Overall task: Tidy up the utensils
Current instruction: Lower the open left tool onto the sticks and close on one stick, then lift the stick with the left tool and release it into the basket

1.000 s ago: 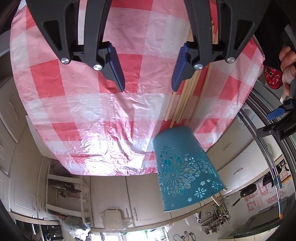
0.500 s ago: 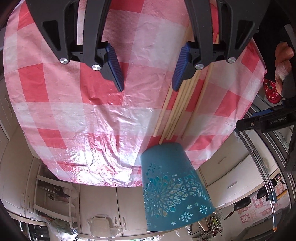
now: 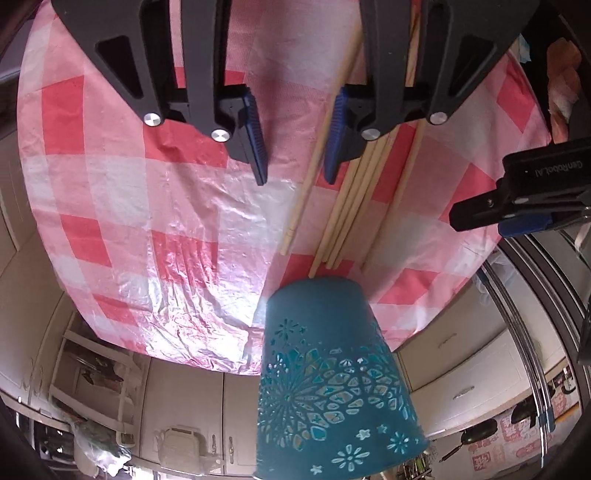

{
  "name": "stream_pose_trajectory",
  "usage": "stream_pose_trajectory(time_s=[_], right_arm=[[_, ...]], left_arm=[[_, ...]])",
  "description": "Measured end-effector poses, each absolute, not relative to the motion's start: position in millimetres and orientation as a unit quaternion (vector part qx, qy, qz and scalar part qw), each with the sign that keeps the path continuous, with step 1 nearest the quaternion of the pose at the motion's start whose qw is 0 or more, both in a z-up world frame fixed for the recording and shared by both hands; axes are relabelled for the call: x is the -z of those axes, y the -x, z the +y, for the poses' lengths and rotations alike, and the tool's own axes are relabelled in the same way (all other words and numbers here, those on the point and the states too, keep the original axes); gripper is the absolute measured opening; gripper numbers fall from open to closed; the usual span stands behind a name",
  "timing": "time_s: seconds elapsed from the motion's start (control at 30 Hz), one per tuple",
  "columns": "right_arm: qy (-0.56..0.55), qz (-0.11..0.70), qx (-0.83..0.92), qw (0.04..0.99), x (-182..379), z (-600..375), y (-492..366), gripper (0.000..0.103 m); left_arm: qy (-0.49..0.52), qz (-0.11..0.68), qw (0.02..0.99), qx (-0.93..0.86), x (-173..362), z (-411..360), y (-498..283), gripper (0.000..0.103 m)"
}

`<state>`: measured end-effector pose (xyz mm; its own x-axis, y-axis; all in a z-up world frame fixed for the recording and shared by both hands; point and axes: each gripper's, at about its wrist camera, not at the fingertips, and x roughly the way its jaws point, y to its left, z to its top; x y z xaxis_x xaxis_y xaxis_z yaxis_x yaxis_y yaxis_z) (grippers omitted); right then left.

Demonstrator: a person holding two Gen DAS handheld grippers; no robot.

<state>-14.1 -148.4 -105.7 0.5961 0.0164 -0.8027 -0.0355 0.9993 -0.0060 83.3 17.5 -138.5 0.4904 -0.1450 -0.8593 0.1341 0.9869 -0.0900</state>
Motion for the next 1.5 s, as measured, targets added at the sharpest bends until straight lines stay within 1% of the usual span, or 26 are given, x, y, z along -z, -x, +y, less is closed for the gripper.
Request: stream_pose_trajectory(time_s=[0.07, 0.23, 0.43, 0.53, 0.63, 0.7, 0.8, 0.83, 0.9, 0.97, 1.0, 1.07, 1.1, 1.2, 1.33, 1.5], right_arm=[[0.028, 0.454, -0.02, 0.891, 106, -148, 12, 0.017], [0.058, 0.469, -0.016, 0.881, 104, -160, 6, 0.011], [0.009, 0.478, -0.025, 0.878, 103, -185, 3, 0.011], [-0.007, 0.47, -0.031, 0.882, 103, -188, 4, 0.015], [-0.017, 0.465, -0.034, 0.885, 103, -188, 2, 0.015], [-0.026, 0.462, -0.036, 0.886, 104, -190, 1, 0.015], [-0.028, 0.46, -0.038, 0.887, 104, -189, 0, 0.015], [-0.027, 0.459, -0.04, 0.887, 104, -189, 0, 0.015], [-0.028, 0.459, -0.042, 0.887, 104, -189, -1, 0.015], [-0.032, 0.458, -0.043, 0.887, 104, -190, -3, 0.015], [-0.032, 0.458, -0.042, 0.887, 103, -190, -3, 0.015], [-0.03, 0.458, -0.043, 0.887, 104, -190, -4, 0.015], [-0.029, 0.457, -0.043, 0.888, 104, -190, -5, 0.015], [-0.032, 0.454, -0.046, 0.889, 105, -191, -6, 0.015], [-0.046, 0.449, -0.05, 0.891, 106, -195, -5, 0.015], [-0.046, 0.447, -0.049, 0.892, 106, -194, -5, 0.015]], left_arm=[[0.005, 0.499, 0.863, 0.08, 139, 14, -85, 0.084], [0.001, 0.497, 0.863, 0.086, 140, 4, -91, 0.084], [0.001, 0.497, 0.863, 0.091, 140, -6, -100, 0.084], [-0.004, 0.495, 0.864, 0.096, 140, -13, -105, 0.084], [-0.013, 0.496, 0.863, 0.097, 143, -21, -109, 0.082], [-0.017, 0.499, 0.86, 0.102, 146, -27, -111, 0.078], [-0.036, 0.502, 0.858, 0.1, 151, -37, -112, 0.069], [-0.038, 0.506, 0.856, 0.102, 154, -39, -113, 0.063], [-0.05, 0.499, 0.859, 0.102, 155, -46, -113, 0.055], [-0.064, 0.494, 0.861, 0.106, 154, -52, -112, 0.04], [-0.066, 0.492, 0.861, 0.108, 155, -52, -114, 0.036], [-0.068, 0.489, 0.861, 0.117, 154, -56, -113, 0.013], [-0.07, 0.49, 0.859, 0.128, 154, -58, -112, 0.007], [-0.08, 0.492, 0.854, 0.152, 154, -63, -109, 0.005], [-0.053, 0.492, 0.854, 0.161, 140, -47, -101, 0.005], [0.014, 0.455, 0.876, 0.163, 91, -8, -90, 0.005]])
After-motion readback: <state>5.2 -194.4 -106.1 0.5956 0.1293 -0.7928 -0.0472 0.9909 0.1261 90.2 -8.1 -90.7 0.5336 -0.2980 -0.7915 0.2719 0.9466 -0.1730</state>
